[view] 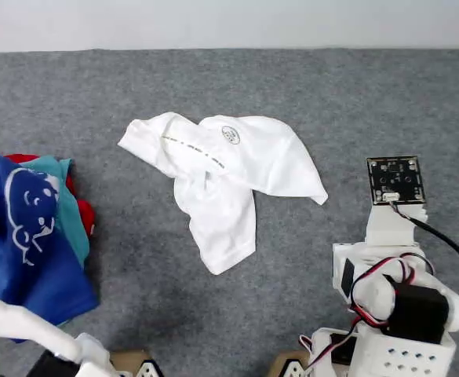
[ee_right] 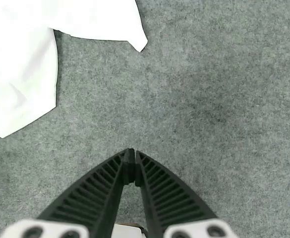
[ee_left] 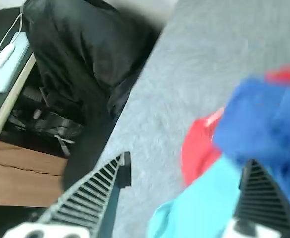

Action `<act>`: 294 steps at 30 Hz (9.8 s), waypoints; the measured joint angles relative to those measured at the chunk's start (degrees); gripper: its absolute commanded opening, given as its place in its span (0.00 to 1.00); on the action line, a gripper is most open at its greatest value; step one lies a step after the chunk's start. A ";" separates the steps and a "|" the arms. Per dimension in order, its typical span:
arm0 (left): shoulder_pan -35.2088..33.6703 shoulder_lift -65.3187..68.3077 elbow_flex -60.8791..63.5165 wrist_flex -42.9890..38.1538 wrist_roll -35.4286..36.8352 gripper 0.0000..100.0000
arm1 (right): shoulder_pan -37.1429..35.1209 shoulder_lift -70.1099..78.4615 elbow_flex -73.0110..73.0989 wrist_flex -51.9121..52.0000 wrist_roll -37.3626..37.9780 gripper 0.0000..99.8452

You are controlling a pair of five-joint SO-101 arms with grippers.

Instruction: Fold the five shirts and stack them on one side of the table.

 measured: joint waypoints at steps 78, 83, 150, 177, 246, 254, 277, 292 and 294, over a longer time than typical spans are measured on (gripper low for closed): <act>-7.03 -15.38 9.58 16.97 4.84 0.26 | -47.65 86.95 -75.52 0.26 19.16 0.01; -6.95 -15.74 12.31 16.97 4.84 0.26 | -54.95 86.95 -75.52 0.09 19.25 0.11; 63.30 39.47 19.96 -8.53 13.27 0.24 | -5.89 45.45 -28.66 0.44 7.74 0.20; 53.80 21.36 5.10 12.04 14.42 0.00 | -5.89 45.45 -28.66 0.44 7.74 0.20; 17.67 -2.55 14.07 15.56 14.42 0.00 | -60.22 95.21 -39.65 -15.38 9.67 0.10; 17.67 -2.55 14.07 15.38 14.42 0.00 | -60.48 96.18 -48.53 -11.43 9.67 0.14; 17.76 -2.55 14.07 15.38 14.42 0.00 | -63.74 102.24 -51.96 -4.66 12.31 0.14; 17.76 -2.55 14.07 15.38 14.42 0.00 | -62.24 105.85 -56.97 -4.92 12.57 0.01; 17.76 -2.55 14.07 15.38 14.42 0.00 | -61.27 105.76 -58.11 -4.13 12.66 0.01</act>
